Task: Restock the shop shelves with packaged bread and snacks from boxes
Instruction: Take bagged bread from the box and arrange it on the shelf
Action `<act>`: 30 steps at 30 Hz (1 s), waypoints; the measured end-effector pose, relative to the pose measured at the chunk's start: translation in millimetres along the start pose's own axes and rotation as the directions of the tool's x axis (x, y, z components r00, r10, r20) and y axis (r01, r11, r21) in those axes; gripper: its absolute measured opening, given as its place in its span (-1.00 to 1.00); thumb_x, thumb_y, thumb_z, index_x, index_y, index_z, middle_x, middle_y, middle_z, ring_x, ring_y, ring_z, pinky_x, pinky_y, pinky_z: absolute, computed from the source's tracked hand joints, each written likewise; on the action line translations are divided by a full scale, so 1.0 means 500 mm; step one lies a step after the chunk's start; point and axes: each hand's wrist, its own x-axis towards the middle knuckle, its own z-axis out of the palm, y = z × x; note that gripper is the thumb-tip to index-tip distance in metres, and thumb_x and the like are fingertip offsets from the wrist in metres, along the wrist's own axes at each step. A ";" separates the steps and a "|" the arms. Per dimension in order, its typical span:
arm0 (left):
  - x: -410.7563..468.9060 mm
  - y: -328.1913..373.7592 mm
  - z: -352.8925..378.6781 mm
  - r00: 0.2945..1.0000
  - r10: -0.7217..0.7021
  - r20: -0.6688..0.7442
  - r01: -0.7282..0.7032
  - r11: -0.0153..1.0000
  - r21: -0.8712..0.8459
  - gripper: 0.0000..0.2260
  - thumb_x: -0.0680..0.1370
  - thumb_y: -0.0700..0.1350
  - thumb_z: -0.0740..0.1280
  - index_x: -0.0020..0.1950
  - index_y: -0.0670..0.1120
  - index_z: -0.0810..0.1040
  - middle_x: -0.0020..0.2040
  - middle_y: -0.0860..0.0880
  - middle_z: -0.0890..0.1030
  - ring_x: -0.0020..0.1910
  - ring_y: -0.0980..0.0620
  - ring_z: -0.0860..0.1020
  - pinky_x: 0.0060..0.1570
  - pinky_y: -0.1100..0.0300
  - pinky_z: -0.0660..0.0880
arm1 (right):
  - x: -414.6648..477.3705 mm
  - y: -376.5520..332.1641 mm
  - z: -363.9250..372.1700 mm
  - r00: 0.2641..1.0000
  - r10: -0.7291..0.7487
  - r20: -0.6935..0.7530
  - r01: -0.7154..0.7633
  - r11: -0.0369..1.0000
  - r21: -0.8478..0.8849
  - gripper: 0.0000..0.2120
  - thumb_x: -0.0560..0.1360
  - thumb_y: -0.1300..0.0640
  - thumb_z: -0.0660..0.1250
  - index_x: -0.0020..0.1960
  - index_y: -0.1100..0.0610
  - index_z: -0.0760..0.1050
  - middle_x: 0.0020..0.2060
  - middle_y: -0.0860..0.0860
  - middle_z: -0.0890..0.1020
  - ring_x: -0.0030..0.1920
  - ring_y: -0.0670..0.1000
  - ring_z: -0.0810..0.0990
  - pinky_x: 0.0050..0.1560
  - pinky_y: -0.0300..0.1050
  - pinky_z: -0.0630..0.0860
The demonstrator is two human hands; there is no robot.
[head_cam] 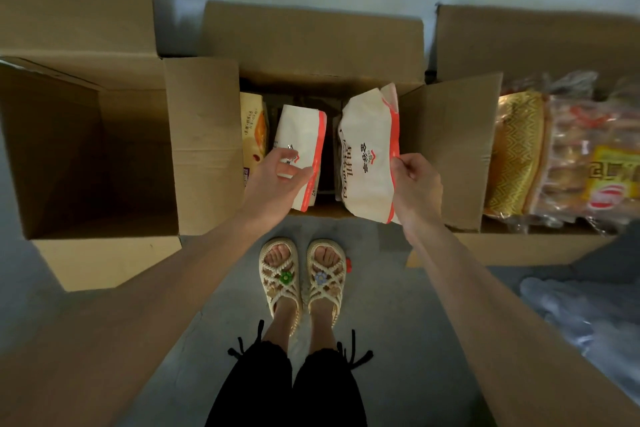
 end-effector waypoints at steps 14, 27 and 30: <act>-0.269 0.309 -0.087 0.939 0.332 -0.091 -0.332 0.943 0.023 -0.55 0.54 0.02 0.37 0.37 -0.09 0.39 0.23 -0.02 0.59 0.04 0.12 0.56 -0.05 0.29 0.46 | -0.262 -0.255 -0.307 0.947 -0.305 0.099 0.305 0.952 0.016 -0.85 0.63 0.15 0.19 -0.05 0.13 0.51 -0.25 -0.09 0.54 -0.25 -0.17 0.47 -0.33 -0.42 0.34; -0.517 0.586 -0.254 0.797 0.546 0.258 -0.537 0.836 -0.108 -0.43 0.30 -0.04 0.54 0.27 0.01 0.47 0.12 0.07 0.65 0.11 0.09 0.61 0.01 0.21 0.58 | -0.516 -0.525 -0.556 0.768 -0.543 0.338 0.603 0.792 -0.097 -0.84 0.60 0.17 0.25 -0.14 0.12 0.53 -0.26 0.02 0.56 -0.33 -0.13 0.49 -0.29 -0.27 0.38; -0.586 0.639 -0.305 0.760 0.575 0.303 -0.582 0.810 -0.075 -0.49 0.29 -0.08 0.52 0.22 0.00 0.51 0.10 0.03 0.66 0.09 0.04 0.63 0.03 0.19 0.58 | -0.575 -0.592 -0.605 0.719 -0.608 0.336 0.664 0.745 -0.071 -0.85 0.60 0.20 0.26 -0.14 0.14 0.52 -0.23 0.05 0.55 -0.27 -0.11 0.49 -0.21 -0.28 0.39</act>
